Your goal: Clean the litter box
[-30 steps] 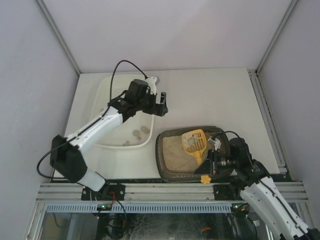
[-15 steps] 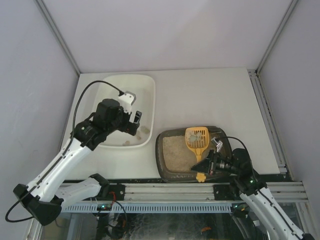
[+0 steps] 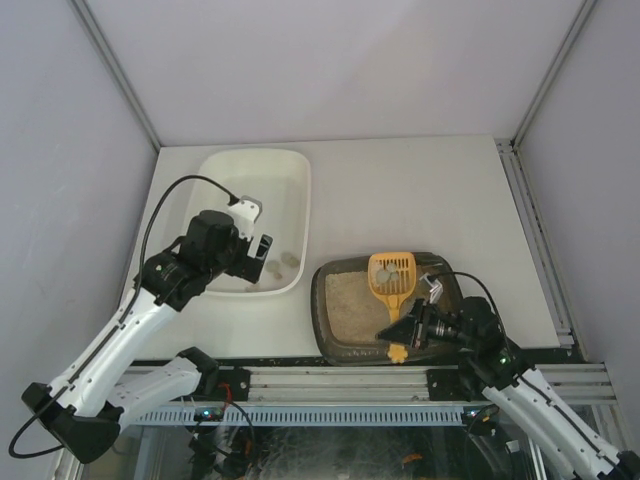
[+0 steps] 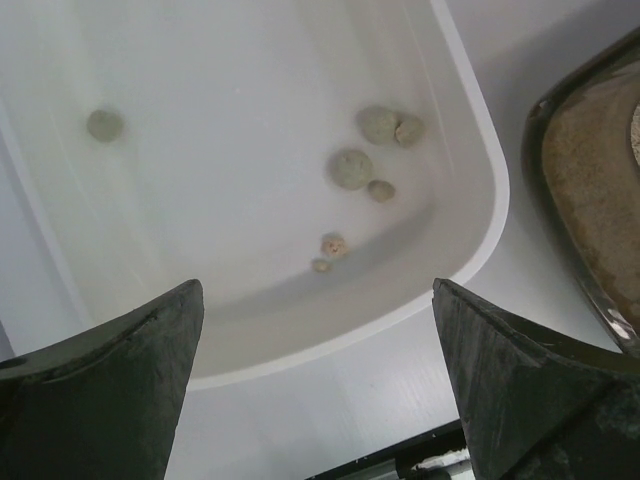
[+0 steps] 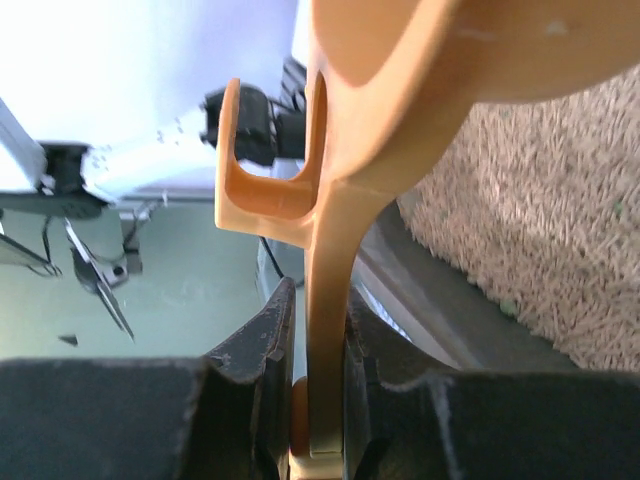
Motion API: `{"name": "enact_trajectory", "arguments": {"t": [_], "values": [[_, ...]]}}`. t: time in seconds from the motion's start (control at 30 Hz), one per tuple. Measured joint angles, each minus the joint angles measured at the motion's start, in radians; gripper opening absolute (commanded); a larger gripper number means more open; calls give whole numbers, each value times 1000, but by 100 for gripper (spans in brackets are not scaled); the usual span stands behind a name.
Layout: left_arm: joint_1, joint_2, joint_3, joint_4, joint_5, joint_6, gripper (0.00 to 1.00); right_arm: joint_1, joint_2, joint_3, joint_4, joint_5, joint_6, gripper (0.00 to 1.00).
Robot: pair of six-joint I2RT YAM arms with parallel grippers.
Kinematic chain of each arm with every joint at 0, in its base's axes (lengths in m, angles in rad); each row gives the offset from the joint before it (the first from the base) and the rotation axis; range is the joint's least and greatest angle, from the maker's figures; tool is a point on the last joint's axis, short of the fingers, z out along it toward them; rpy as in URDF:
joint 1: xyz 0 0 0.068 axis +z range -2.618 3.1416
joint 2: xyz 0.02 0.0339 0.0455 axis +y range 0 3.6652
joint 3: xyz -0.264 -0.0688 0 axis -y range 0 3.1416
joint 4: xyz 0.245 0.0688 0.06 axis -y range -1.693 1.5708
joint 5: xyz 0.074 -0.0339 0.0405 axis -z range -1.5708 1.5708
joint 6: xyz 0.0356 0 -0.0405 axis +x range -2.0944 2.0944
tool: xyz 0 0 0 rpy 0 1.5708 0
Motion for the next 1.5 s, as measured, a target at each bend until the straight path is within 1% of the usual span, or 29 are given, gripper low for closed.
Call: {"name": "enact_trajectory", "arguments": {"t": [0.1,0.2,0.27,0.4,0.53,0.6,0.7,0.8,0.87,0.93,1.0,1.1,1.17,1.3,1.43,1.5], "values": [[31,-4,0,-8,64,23,100,-41,-23,0,35,10,22,0],[64,-12,0,-13,109,48,100,37,-11,0,31,36,20,0],[73,-13,0,-16,133,62,100,49,-28,0,22,24,19,0],[74,-13,0,-22,168,79,100,-29,-33,0,53,1,37,0],[74,-13,0,-23,182,81,100,0,-25,0,42,-6,30,0],[74,-14,0,-23,190,83,100,-45,-50,-1,45,-49,39,0],[75,-16,-3,-22,191,88,100,-102,-43,-2,63,-67,50,0],[79,-22,-16,-24,193,89,100,-41,-16,2,38,-61,32,0],[80,-22,-18,-26,194,89,100,-35,-23,3,27,-86,26,0],[81,-23,-18,-26,195,89,100,-97,-32,3,32,-112,32,0],[82,-26,-18,-26,194,89,100,-132,-25,3,37,-119,32,0],[82,-29,-18,-26,194,89,100,-61,8,16,10,-101,15,0],[84,-30,-18,-26,194,89,100,-37,2,20,2,-111,11,0],[110,-33,-18,-26,194,89,100,-88,-14,-14,63,-121,47,0],[124,-33,-18,-26,194,89,100,22,22,-16,70,-73,52,0],[127,-33,-18,-27,193,89,100,23,8,-21,81,-81,60,0]]}}
